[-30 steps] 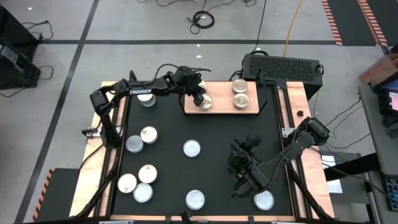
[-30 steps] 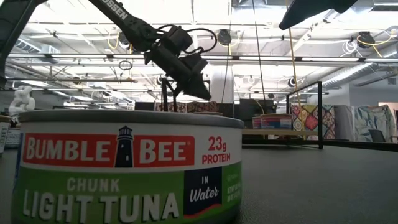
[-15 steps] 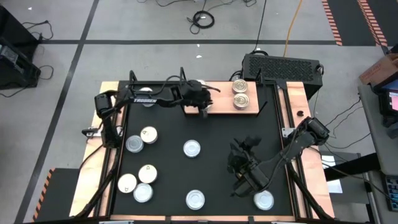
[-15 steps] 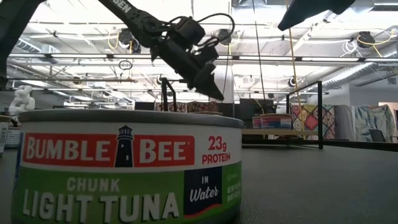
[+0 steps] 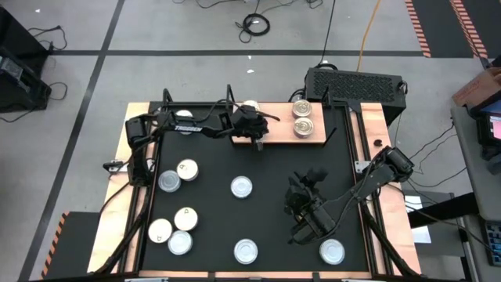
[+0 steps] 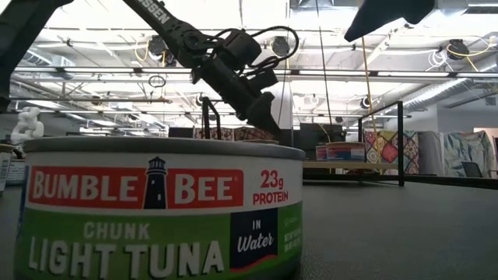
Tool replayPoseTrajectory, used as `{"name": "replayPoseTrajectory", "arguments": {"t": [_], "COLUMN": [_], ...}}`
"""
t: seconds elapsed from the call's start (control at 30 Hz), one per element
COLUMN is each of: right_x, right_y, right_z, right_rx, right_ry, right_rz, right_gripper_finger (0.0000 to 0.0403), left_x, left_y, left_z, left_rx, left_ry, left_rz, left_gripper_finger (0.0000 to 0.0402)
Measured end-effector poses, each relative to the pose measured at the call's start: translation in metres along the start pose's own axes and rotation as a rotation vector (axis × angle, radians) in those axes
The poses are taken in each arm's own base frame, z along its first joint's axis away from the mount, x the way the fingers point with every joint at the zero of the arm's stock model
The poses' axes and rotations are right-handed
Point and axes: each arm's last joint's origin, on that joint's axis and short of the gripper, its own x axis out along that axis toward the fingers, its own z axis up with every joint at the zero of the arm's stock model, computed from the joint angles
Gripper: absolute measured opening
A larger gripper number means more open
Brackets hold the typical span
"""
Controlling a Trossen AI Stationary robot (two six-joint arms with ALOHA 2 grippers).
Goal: Stack canned seafood by type on shelf
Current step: Put the blue pink tuna can on the shelf
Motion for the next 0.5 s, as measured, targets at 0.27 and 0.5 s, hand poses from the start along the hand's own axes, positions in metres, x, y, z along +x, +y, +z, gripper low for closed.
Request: {"name": "replayPoseTrajectory", "arguments": {"t": [0.27, 0.5], "right_x": [0.003, 0.007], "right_y": [-0.001, -0.002], "right_z": [0.001, 0.002], "right_rx": [-0.006, -0.009], "right_ry": [0.008, 0.017], "right_rz": [-0.007, -0.014], "right_gripper_finger": [0.0132, 0.0132], "left_x": [0.000, -0.002], "left_y": [0.001, 0.001], "left_z": [-0.006, -0.011], "left_rx": [-0.001, 0.001], "left_ry": [0.073, 0.146], "left_rz": [0.041, 0.066], "left_gripper_finger": [0.0026, 0.0026]}}
